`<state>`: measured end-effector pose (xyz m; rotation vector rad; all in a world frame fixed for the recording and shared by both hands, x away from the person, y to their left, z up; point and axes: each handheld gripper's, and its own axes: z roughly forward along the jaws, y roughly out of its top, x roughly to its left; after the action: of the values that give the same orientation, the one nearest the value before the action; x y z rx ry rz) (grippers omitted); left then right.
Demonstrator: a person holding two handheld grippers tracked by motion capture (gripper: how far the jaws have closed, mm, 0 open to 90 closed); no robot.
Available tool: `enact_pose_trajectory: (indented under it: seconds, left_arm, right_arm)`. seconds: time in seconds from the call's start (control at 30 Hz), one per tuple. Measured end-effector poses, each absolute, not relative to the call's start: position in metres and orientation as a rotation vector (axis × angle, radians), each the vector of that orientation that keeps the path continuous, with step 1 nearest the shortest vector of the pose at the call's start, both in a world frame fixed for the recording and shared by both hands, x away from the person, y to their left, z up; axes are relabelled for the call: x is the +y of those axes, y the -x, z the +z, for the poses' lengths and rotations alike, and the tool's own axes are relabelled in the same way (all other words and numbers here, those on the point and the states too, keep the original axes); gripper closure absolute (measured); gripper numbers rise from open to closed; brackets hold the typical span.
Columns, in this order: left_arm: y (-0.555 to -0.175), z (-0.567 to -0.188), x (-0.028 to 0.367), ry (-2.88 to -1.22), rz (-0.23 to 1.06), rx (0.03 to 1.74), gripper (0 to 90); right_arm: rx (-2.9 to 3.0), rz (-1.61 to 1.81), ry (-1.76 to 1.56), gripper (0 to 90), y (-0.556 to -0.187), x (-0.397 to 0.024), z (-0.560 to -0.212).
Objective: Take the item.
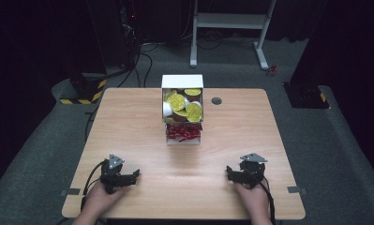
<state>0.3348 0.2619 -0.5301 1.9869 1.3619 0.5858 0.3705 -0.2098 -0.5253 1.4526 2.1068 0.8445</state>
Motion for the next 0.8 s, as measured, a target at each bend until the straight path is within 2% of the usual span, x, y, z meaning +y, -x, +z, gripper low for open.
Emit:
enact_pose_trajectory:
  seconds: [0.7,0.8]
  left_arm:
    - [-0.3355,-0.5301,0.2569,-1.965,0.615,1.414,7.9]
    - [-0.3370,-0.5303,0.2569,-1.967,0.618,1.441,4.9]
  right_arm:
    - [2.103,0.847,-1.459,8.1,-0.3685,-0.2098,-0.5253]
    - [2.103,0.847,-1.458,8.3,-0.3683,-0.2098,-0.5253]
